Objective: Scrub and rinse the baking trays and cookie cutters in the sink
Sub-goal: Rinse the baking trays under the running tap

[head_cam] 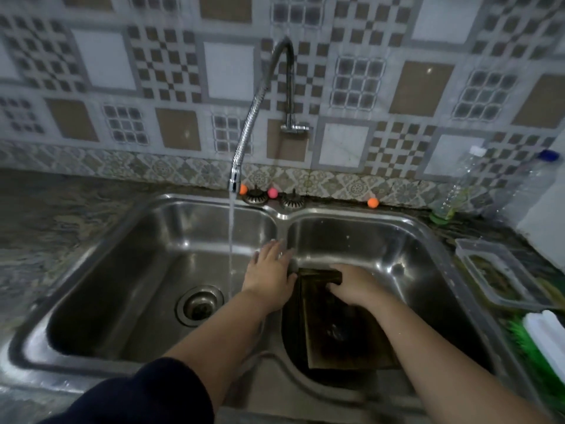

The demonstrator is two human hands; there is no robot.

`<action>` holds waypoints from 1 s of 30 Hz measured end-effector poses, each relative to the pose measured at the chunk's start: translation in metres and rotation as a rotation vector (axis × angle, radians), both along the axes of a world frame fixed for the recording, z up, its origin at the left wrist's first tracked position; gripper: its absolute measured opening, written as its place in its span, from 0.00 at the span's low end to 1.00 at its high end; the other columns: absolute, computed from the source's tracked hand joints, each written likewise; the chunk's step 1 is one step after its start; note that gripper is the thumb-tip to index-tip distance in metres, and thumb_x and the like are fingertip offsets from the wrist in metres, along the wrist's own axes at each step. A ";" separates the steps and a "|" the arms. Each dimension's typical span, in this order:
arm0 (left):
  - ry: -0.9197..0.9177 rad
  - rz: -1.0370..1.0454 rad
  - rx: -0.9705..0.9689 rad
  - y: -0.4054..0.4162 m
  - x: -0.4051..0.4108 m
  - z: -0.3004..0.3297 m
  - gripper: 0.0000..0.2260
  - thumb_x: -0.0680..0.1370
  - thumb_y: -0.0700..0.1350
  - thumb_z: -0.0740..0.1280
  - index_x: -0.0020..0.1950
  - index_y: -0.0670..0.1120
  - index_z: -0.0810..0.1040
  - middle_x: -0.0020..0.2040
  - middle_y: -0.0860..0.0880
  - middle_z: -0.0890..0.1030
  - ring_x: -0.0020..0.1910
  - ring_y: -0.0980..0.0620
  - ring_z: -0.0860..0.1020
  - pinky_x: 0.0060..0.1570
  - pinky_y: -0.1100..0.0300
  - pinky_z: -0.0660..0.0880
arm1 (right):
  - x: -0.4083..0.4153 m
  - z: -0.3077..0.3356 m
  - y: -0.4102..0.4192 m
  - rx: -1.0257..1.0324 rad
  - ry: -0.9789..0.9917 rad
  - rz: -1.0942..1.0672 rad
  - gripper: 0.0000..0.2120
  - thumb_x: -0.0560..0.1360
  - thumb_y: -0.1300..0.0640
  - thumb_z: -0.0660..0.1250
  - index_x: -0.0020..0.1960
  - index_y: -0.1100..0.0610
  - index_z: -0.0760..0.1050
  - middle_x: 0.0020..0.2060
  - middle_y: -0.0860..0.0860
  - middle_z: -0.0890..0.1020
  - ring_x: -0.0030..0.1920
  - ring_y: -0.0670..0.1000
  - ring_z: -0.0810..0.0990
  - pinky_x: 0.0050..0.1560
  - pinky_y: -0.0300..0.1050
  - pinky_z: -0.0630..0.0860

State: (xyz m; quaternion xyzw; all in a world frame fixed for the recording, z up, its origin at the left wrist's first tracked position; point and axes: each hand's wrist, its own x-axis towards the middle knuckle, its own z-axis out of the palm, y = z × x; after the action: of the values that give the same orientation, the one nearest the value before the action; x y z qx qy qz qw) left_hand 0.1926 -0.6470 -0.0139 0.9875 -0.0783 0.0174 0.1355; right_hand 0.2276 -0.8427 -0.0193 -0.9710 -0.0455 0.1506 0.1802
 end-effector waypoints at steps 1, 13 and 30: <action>-0.131 -0.022 -0.004 0.002 0.004 0.015 0.23 0.80 0.51 0.56 0.75 0.51 0.62 0.77 0.50 0.58 0.76 0.50 0.52 0.73 0.50 0.55 | 0.005 0.009 0.007 0.026 -0.030 0.000 0.20 0.76 0.47 0.64 0.68 0.43 0.70 0.63 0.49 0.76 0.58 0.51 0.78 0.59 0.44 0.73; -0.649 0.088 -0.446 0.069 0.067 0.153 0.28 0.81 0.50 0.59 0.77 0.61 0.48 0.59 0.47 0.74 0.48 0.50 0.76 0.44 0.50 0.76 | 0.084 0.103 0.053 0.515 -0.409 -0.026 0.23 0.78 0.51 0.64 0.72 0.45 0.65 0.69 0.51 0.72 0.67 0.53 0.71 0.63 0.45 0.68; -0.682 -0.176 -0.984 0.045 0.121 0.107 0.30 0.80 0.40 0.64 0.75 0.59 0.54 0.65 0.70 0.72 0.37 0.63 0.76 0.43 0.72 0.74 | 0.227 0.118 0.077 0.752 -0.765 -0.021 0.17 0.79 0.56 0.65 0.66 0.56 0.74 0.64 0.52 0.77 0.63 0.47 0.75 0.61 0.25 0.66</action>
State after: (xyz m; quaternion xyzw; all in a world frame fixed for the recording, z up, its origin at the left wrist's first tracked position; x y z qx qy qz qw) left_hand 0.3132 -0.6019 0.0935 0.7376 -0.1813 0.3557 0.5446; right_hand 0.4543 -0.7662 0.0989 -0.8254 -0.1488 -0.2423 0.4877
